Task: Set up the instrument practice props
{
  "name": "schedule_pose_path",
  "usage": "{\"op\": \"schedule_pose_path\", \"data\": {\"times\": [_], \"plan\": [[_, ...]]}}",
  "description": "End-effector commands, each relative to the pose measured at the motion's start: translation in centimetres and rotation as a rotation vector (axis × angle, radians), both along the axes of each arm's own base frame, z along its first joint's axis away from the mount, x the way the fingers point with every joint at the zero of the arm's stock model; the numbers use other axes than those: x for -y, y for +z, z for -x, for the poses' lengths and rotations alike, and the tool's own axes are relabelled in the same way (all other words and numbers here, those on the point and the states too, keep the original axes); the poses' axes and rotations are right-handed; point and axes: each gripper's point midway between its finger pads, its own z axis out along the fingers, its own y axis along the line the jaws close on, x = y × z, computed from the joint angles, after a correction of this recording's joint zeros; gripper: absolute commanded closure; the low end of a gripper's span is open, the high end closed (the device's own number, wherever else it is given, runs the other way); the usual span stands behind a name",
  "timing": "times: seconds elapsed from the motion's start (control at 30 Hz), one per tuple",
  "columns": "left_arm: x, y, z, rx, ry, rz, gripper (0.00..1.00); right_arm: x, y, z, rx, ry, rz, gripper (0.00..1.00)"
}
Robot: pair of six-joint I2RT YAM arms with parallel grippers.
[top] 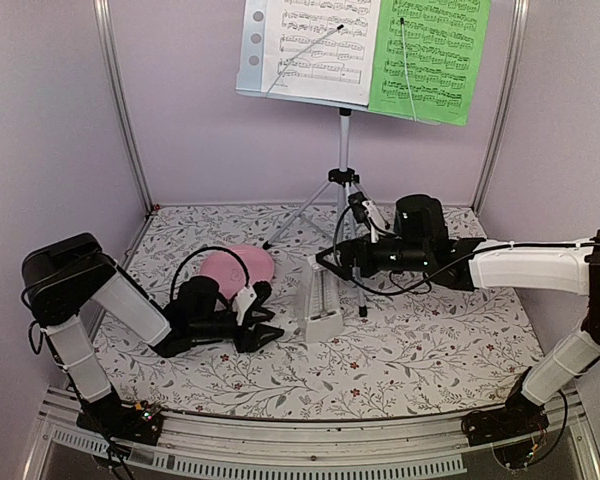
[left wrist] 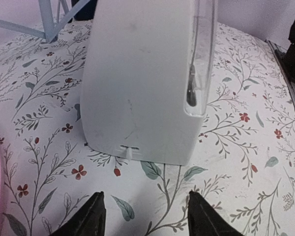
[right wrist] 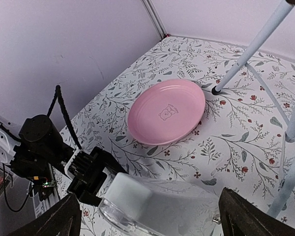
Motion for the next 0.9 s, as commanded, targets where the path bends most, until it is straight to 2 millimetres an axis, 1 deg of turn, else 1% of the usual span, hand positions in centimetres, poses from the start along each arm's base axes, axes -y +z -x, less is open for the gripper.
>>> {"op": "schedule_pose_path", "data": {"times": [0.0, 0.1, 0.23, 0.3, 0.37, 0.4, 0.5, 0.57, 0.6, 0.7, 0.8, 0.87], "plan": [[0.4, 0.7, -1.3, 0.101, -0.035, 0.004, 0.39, -1.0, 0.2, -1.0, 0.015, -0.017, 0.034, 0.01], [1.4, 0.1, -1.4, 0.102, -0.081, -0.004, 0.34, -1.5, -0.3, -1.1, 0.008, -0.009, 0.047, 0.01], [2.4, 0.2, -1.5, 0.128, -0.098, 0.028, 0.3, -2.0, -1.1, -0.9, -0.001, 0.014, 0.058, 0.0], [2.7, -0.1, -1.6, 0.128, -0.102, 0.035, 0.29, -2.2, -1.4, -0.8, -0.007, 0.027, 0.06, 0.01], [3.1, -0.1, -1.6, 0.129, -0.109, 0.045, 0.3, -2.4, -1.6, -0.8, -0.014, 0.036, 0.061, 0.02], [3.2, -1.3, -1.5, 0.117, -0.11, 0.031, 0.31, -2.5, -1.8, -0.8, -0.018, 0.04, 0.063, 0.02], [2.8, -1.9, -2.3, 0.142, -0.066, 0.009, 0.34, -2.6, -2.0, -0.7, -0.021, 0.049, 0.071, 0.04], [2.3, -2.1, -3.0, 0.161, -0.036, -0.011, 0.31, -2.6, -2.1, -0.6, -0.019, 0.057, 0.072, 0.04], [2.0, -2.2, -3.4, 0.165, -0.025, -0.021, 0.28, -2.8, -2.2, -0.5, -0.018, 0.065, 0.074, 0.04], [1.6, -2.2, -4.4, 0.164, -0.029, -0.023, 0.24, -3.0, -2.5, -0.5, -0.018, 0.08, 0.08, 0.06], [1.8, -2.4, -4.9, 0.156, -0.069, -0.025, 0.21, -3.0, -2.7, -0.5, -0.016, 0.085, 0.089, 0.07], [2.7, -2.6, -5.0, 0.158, -0.129, -0.029, 0.2, -3.1, -2.7, -0.4, -0.014, 0.093, 0.093, 0.08]]}}
